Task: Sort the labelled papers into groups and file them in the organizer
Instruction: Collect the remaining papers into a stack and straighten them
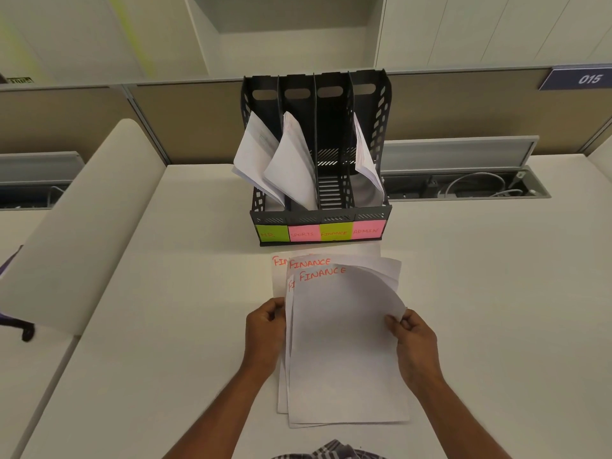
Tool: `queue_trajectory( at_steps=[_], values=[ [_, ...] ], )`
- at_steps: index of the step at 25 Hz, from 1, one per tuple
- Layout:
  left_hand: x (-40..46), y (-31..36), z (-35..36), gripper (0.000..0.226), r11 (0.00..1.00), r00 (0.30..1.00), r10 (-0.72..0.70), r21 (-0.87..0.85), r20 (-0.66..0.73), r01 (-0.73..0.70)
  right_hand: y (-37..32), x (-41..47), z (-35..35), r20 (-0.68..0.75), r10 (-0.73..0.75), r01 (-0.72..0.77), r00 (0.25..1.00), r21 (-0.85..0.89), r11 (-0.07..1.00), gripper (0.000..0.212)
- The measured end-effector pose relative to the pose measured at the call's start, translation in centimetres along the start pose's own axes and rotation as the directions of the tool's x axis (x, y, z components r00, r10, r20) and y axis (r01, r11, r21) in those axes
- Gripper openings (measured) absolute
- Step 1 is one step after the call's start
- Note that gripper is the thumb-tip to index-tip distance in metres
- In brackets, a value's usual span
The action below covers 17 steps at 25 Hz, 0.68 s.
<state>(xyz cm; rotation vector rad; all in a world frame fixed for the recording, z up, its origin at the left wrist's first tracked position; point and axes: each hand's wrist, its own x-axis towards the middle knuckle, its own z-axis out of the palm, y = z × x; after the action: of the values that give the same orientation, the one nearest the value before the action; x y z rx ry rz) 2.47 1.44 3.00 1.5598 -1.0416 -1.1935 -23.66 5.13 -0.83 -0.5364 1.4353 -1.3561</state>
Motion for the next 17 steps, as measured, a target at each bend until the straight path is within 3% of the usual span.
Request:
queue_trajectory(
  at_steps=[8, 17],
  values=[
    [0.7, 0.5, 0.3, 0.017, 0.997, 0.992, -0.065, 0.025, -0.109, 0.068, 0.4, 0.3, -0.3, -0.036, -0.014, 0.013, 0.999, -0.013, 1.000, 0.012],
    [0.8, -0.1, -0.3, 0.026, 0.987, 0.996, -0.076, -0.148, -0.053, 0.068, 0.4, 0.6, -0.4, -0.127, -0.013, 0.011, 0.992, -0.019, 1.000, 0.020]
  ],
)
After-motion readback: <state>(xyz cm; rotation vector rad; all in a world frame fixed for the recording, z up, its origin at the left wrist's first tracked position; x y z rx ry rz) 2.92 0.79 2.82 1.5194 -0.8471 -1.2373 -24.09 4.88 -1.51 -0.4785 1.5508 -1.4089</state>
